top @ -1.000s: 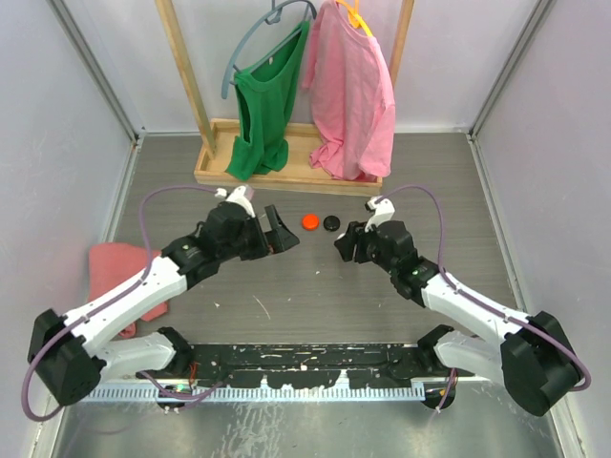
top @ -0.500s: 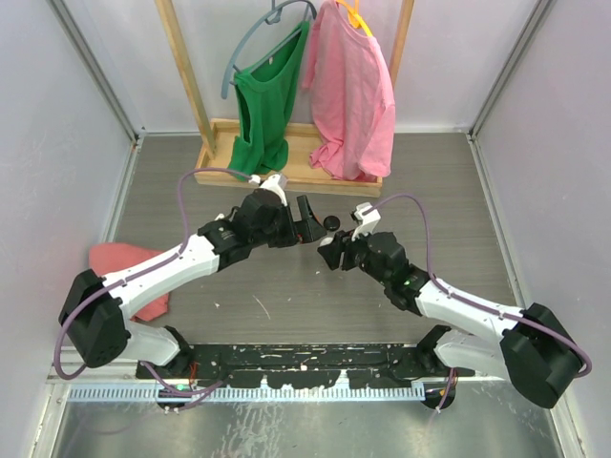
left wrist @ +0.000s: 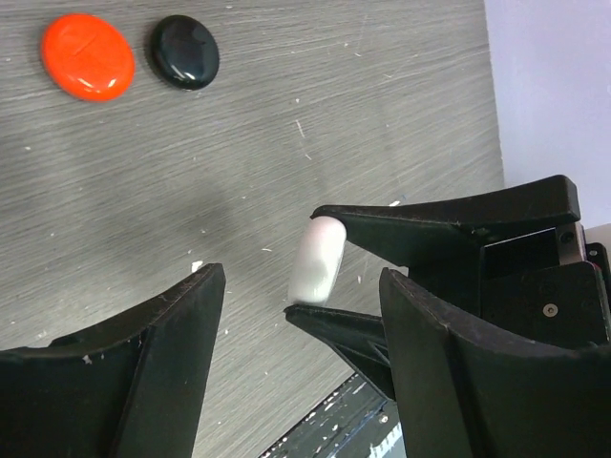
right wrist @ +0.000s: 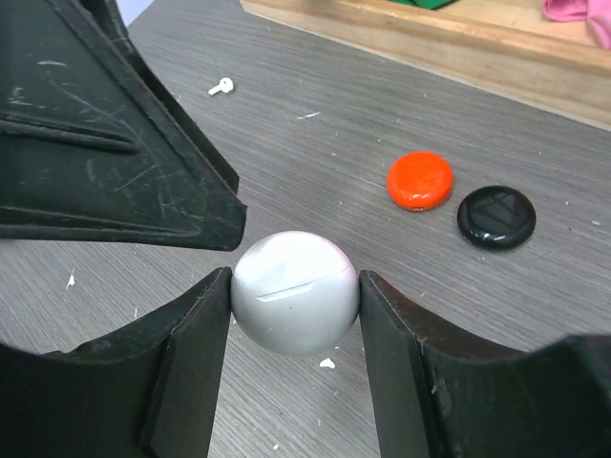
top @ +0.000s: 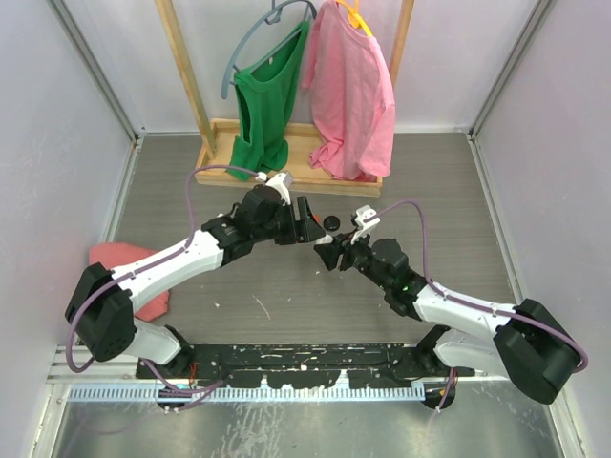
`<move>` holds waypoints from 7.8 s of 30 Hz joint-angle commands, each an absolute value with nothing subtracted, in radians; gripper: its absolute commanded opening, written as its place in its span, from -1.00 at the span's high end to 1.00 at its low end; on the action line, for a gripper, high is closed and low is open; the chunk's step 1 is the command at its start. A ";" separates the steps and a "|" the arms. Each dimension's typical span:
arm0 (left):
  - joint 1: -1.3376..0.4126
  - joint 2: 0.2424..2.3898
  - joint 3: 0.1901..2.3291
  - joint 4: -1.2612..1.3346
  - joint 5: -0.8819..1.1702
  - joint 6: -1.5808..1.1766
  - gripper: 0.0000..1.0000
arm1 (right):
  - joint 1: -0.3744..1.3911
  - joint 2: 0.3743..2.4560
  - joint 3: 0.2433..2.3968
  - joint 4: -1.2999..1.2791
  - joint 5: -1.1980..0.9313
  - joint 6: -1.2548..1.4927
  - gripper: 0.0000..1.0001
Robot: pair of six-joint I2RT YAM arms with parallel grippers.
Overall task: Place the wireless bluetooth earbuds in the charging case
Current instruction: Pick up the charging case at the center of the board, then open the charging case, then pick up the earbud from the center of the board.
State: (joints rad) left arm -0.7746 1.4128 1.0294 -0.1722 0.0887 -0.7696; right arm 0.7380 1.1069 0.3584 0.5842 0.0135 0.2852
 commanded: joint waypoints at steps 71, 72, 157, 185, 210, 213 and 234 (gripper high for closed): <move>-0.730 1.282 1.108 -0.353 0.290 -0.324 0.74 | 0.744 1.097 0.365 0.844 -0.209 0.173 -1.00; -0.730 1.278 1.118 -0.388 0.283 -0.302 0.74 | 0.743 1.092 0.367 0.836 -0.210 0.170 -1.00; -0.792 1.124 1.153 -0.514 0.519 0.234 0.03 | 0.631 1.209 0.465 0.999 -0.968 0.268 0.99; -0.727 1.128 1.154 -0.420 0.414 0.020 -0.02 | 0.632 1.212 0.452 1.017 -0.983 0.275 0.99; -0.706 1.129 1.155 -0.399 0.360 -0.074 -0.17 | 0.632 1.231 0.445 1.005 -0.937 0.259 0.99; -0.708 1.114 1.149 -0.413 0.270 -0.134 -0.24 | 0.632 1.237 0.439 0.961 -0.879 0.229 0.99; -0.403 1.111 0.908 -0.593 -0.154 -0.444 -0.56 | 0.632 1.275 0.341 0.994 -0.581 0.162 0.99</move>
